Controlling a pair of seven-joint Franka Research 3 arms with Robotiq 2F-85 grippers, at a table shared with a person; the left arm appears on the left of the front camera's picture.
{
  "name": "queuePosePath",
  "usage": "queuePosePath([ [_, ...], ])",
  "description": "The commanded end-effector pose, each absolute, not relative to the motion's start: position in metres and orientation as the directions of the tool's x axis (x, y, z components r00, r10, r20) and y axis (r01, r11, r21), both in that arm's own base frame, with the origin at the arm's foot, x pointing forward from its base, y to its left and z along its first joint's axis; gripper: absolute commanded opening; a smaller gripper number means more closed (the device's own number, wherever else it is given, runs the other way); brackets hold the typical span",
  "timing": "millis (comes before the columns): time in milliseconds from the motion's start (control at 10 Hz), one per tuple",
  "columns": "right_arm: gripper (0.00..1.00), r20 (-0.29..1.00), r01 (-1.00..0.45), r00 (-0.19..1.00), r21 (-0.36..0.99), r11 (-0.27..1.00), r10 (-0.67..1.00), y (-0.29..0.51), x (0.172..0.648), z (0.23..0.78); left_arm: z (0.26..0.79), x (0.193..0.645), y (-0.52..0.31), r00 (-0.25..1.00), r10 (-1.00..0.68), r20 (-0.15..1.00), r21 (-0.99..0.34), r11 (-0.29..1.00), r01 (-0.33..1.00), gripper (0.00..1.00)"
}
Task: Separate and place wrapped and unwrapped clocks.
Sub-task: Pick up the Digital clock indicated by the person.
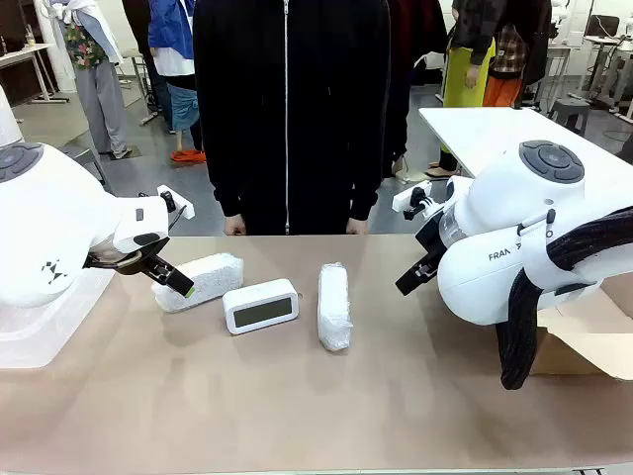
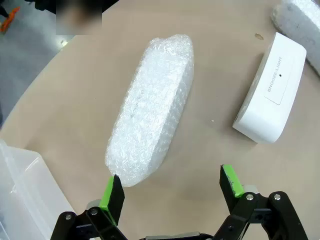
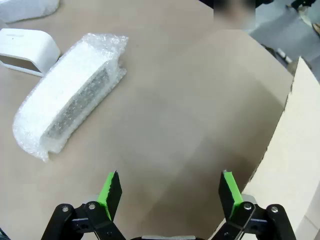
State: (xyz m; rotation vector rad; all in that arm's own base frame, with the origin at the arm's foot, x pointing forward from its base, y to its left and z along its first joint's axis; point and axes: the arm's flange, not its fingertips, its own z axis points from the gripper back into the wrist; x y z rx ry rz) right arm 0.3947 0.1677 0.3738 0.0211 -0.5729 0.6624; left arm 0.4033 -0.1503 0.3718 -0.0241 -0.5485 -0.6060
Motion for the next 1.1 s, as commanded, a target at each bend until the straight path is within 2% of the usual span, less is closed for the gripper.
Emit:
queuePosePath([
  [0,1.00,0.509,-0.587,0.640,-0.159,0.794,0.575,0.1677,0.3947,0.3738,0.3717,0.4032,-0.1503,0.684,-0.535,0.496,0.136,0.826,0.547,1.00],
  [1000,1.00,0.509,-0.587,0.640,-0.159,0.794,0.575,0.1677,0.3947,0.3738,0.3717,0.4032,-0.1503,0.684,-0.535,0.496,0.136,0.826,0.547,1.00],
])
